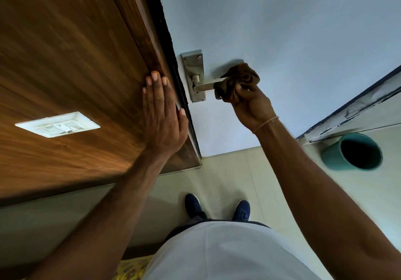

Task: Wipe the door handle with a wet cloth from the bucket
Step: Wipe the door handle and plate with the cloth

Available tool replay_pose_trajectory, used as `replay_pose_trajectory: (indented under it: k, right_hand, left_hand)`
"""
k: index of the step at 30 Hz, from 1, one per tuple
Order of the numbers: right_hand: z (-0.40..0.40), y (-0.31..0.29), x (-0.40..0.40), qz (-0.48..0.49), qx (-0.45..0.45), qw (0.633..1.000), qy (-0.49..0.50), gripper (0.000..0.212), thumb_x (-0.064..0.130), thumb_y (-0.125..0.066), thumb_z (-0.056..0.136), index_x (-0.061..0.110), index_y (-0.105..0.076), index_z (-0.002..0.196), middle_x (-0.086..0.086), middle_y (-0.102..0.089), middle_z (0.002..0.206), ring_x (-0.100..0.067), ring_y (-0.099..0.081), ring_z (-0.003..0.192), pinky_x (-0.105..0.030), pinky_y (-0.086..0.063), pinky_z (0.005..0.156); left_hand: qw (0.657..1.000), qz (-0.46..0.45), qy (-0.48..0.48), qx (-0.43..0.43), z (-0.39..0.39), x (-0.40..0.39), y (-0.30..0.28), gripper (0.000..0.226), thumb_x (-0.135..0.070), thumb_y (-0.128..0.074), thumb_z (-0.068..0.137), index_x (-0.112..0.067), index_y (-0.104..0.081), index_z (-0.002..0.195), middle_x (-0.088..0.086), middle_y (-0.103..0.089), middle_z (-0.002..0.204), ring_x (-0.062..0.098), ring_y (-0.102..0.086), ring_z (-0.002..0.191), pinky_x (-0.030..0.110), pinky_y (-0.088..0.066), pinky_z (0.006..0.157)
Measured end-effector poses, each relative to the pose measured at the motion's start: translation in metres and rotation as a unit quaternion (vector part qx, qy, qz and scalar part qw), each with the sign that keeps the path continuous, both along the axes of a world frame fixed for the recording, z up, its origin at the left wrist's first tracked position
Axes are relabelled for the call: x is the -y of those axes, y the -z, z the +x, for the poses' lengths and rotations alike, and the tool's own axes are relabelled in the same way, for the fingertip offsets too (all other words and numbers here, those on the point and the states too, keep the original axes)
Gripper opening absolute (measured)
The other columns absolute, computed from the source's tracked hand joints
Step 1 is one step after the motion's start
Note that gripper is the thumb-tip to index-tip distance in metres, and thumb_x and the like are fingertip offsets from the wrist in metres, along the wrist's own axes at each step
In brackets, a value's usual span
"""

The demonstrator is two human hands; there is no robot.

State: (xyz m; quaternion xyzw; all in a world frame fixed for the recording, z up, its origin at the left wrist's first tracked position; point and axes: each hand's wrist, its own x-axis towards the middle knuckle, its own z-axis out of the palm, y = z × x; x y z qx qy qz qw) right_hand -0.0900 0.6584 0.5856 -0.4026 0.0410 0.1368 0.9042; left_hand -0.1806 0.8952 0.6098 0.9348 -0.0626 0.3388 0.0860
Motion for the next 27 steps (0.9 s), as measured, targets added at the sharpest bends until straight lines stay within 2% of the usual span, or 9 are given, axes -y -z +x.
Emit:
replay_pose_trajectory:
  k: [3,6,8,11,13,15,18,24,27]
  right_hand:
    - [0.001,-0.012,0.012,-0.102,0.056,0.993,0.010,0.049,-0.012,-0.058,0.092,-0.017,-0.050,0.140,-0.026,-0.057,0.109,-0.049,-0.056,0.101,-0.059,-0.047,0.090]
    - [-0.003,-0.027,0.017,-0.230,0.096,0.967,0.049,0.047,-0.016,-0.059,0.087,-0.007,-0.066,0.133,-0.022,-0.068,0.091,-0.037,-0.065,0.078,-0.044,-0.051,0.071]
    - [-0.003,-0.034,0.016,-0.326,0.128,0.934,0.073,0.043,-0.009,-0.065,0.085,0.001,-0.072,0.127,-0.026,-0.074,0.090,-0.037,-0.073,0.076,-0.041,-0.056,0.064]
    - [-0.003,-0.043,0.009,-0.487,0.174,0.849,0.108,0.044,-0.003,-0.073,0.079,0.015,-0.078,0.119,-0.007,-0.079,0.096,-0.029,-0.078,0.090,-0.040,-0.066,0.072]
    - [-0.005,-0.045,0.003,-0.578,0.232,0.772,0.124,0.044,0.000,-0.072,0.075,0.020,-0.080,0.112,0.003,-0.079,0.099,-0.021,-0.074,0.094,-0.036,-0.063,0.081]
    - [-0.009,-0.044,-0.007,-0.636,0.288,0.700,0.148,0.040,0.002,-0.072,0.080,0.022,-0.080,0.113,0.007,-0.079,0.108,-0.023,-0.068,0.105,-0.030,-0.052,0.088]
    - [-0.009,-0.042,-0.024,-0.679,0.363,0.615,0.169,0.031,0.012,-0.073,0.091,0.026,-0.079,0.118,0.009,-0.078,0.118,-0.025,-0.066,0.118,-0.043,-0.051,0.096]
    - [-0.029,-0.058,-0.073,-0.713,0.438,0.535,0.123,0.047,0.017,-0.054,0.089,0.026,-0.074,0.130,0.003,-0.074,0.131,-0.032,-0.064,0.124,-0.047,-0.048,0.094]
    - [-0.027,-0.052,-0.060,-0.706,0.471,0.514,0.127,0.045,0.013,-0.059,0.092,0.025,-0.074,0.133,0.001,-0.072,0.134,-0.034,-0.064,0.125,-0.047,-0.047,0.095]
  left_hand:
    - [1.000,-0.002,-0.001,0.002,0.000,0.002,0.000,0.085,-0.020,-0.059,0.102,0.007,-0.012,0.167,0.034,-0.021,0.173,0.046,-0.016,0.164,0.054,-0.013,0.137]
    - [1.000,-0.003,-0.002,0.004,0.001,0.002,0.000,0.084,-0.018,-0.060,0.101,0.009,-0.015,0.166,0.035,-0.021,0.172,0.047,-0.015,0.163,0.053,-0.012,0.137]
    - [1.000,-0.004,-0.006,0.006,0.001,0.004,0.001,0.084,-0.019,-0.060,0.101,0.010,-0.015,0.166,0.036,-0.021,0.172,0.048,-0.016,0.163,0.053,-0.012,0.137]
    - [1.000,-0.008,-0.007,0.008,0.002,0.005,0.002,0.084,-0.021,-0.058,0.102,0.008,-0.012,0.167,0.036,-0.022,0.172,0.047,-0.016,0.163,0.053,-0.012,0.137]
    - [1.000,-0.009,-0.007,0.010,0.002,0.005,0.002,0.084,-0.022,-0.057,0.103,0.008,-0.012,0.167,0.035,-0.022,0.172,0.047,-0.017,0.164,0.054,-0.013,0.137]
    - [1.000,-0.009,-0.006,0.010,0.002,0.005,0.002,0.082,-0.021,-0.057,0.102,0.008,-0.015,0.167,0.035,-0.022,0.172,0.047,-0.018,0.164,0.055,-0.015,0.137]
    - [1.000,-0.005,-0.010,0.012,0.002,0.003,0.002,0.080,-0.020,-0.057,0.102,0.009,-0.018,0.166,0.035,-0.024,0.172,0.047,-0.018,0.163,0.055,-0.016,0.137]
    - [1.000,-0.007,-0.018,0.011,0.002,0.005,0.002,0.081,-0.017,-0.061,0.101,0.009,-0.019,0.165,0.035,-0.024,0.172,0.047,-0.018,0.163,0.054,-0.015,0.137]
    - [1.000,-0.008,-0.017,0.012,0.003,0.006,0.003,0.081,-0.018,-0.060,0.101,0.010,-0.019,0.165,0.035,-0.024,0.172,0.048,-0.019,0.163,0.054,-0.015,0.137]
